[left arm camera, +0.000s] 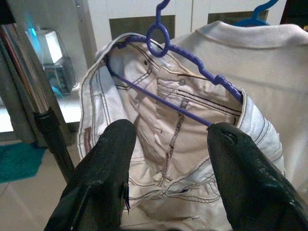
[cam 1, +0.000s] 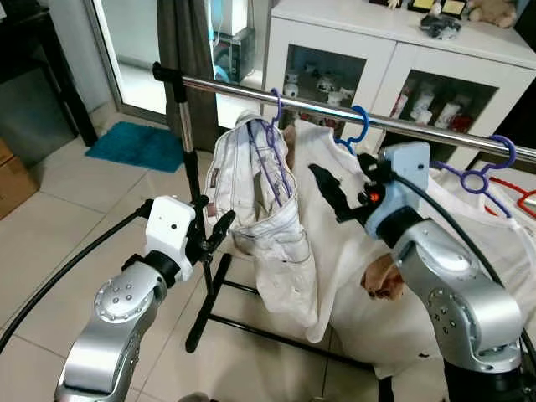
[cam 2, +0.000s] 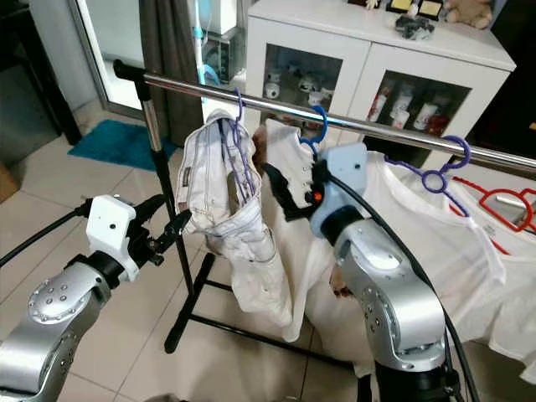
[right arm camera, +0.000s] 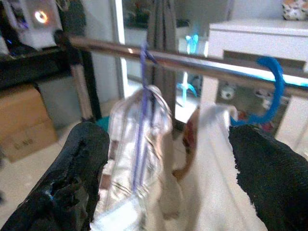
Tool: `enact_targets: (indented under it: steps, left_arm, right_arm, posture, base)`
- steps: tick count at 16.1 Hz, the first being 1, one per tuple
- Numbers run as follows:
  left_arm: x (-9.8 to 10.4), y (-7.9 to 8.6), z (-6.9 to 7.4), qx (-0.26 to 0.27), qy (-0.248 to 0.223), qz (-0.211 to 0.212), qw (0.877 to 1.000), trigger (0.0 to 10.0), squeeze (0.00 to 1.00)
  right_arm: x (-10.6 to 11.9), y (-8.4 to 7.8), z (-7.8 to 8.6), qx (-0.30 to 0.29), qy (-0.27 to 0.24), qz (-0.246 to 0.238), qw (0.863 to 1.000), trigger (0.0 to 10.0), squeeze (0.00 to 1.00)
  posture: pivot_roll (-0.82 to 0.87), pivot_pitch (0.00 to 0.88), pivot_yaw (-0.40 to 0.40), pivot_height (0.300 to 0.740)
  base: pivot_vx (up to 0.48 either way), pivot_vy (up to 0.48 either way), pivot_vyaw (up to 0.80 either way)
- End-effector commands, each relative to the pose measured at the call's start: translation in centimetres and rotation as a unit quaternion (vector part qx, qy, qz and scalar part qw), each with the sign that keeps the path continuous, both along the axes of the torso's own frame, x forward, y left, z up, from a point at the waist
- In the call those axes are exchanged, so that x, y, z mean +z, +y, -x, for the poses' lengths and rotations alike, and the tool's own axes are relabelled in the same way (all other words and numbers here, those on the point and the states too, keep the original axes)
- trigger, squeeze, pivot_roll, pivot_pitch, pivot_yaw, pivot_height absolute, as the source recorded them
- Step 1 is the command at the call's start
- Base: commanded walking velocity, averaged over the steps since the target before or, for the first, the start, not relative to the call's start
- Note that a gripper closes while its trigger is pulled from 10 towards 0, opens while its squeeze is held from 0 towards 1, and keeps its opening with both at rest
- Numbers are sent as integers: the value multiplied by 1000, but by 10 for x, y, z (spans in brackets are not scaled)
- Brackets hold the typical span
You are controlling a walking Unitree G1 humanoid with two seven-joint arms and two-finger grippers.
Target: Hang hanger
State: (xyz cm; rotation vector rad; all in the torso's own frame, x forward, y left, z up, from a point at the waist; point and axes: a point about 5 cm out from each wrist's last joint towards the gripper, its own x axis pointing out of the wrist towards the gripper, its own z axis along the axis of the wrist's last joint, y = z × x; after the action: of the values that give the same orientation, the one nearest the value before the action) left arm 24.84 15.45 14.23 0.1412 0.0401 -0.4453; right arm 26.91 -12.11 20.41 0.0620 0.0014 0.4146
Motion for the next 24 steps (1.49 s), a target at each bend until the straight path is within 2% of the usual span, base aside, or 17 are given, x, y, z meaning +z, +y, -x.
enact_targets:
  steps: [1,3,5,7,8,10,13,14,16,20,22,24]
  left_arm:
    - [4,-3,2,-7,-10,1,1000,10000,0]
    - [5,-5,3,-13,-15,-2,1000,10000,0]
    - [6,-5,3,-11,-16,0,1000,10000,0]
    - [7,-5,1,-10,-21,3,1000,10000,0]
    - [8,-5,1,-10,-22,2,1000,10000,0]
    - [7,-3,0,-2,-17,6,1000,10000,0]
    - [9,2,-3,5,-17,14,1000,10000,0]
    - [9,3,-4,4,-15,11,1000,10000,0]
    - [9,3,-4,3,-14,7,1000,10000,0]
    - [9,5,-3,0,-12,6,1000,10000,0]
    - [7,0,0,-28,-7,5,1000,10000,0]
    - [3,-3,5,-62,12,-2,998,10000,0]
  right_arm:
    - [7,-1,1,-2,-7,-1,1000,10000,0]
    - [2,-6,1,-23,7,-4,1000,10000,0]
    - [-7,-6,2,-18,25,-16,999,10000,0]
    - [-29,4,8,8,33,-4,999,10000,0]
    - [-34,6,9,-2,44,-20,999,10000,0]
    - [-30,11,8,-3,44,-51,998,10000,0]
    - [-27,18,6,20,17,-23,999,10000,0]
    - [-25,20,5,15,17,-46,999,10000,0]
    - [-24,20,3,5,14,-49,999,10000,0]
    - [-27,13,-1,-23,21,-38,999,10000,0]
    - [-28,9,0,2,31,-17,999,10000,0]
    - [-29,2,-2,-23,39,-5,999,10000,0]
  posture:
    - [-9,8,-71,740]
    - [-9,7,-74,740]
    - [-13,11,-71,740]
    - [-9,15,-72,740]
    - [-7,17,-73,740]
    - [-8,15,-71,740]
    - [-4,14,-65,740]
    - [-3,15,-64,740]
    - [0,15,-63,740]
    - [0,20,-65,740]
    - [-4,25,-66,740]
    - [-5,27,-67,740]
  base:
    - [0,0,0]
    - [0,0,0]
    - [0,0,0]
    - [0,0,0]
    - [0,0,538]
    - [0,0,800]
    - [190,0,800]
    - [315,0,0]
    - [319,0,0]
    - [331,0,600]
    - [0,0,0]
    - [0,0,0]
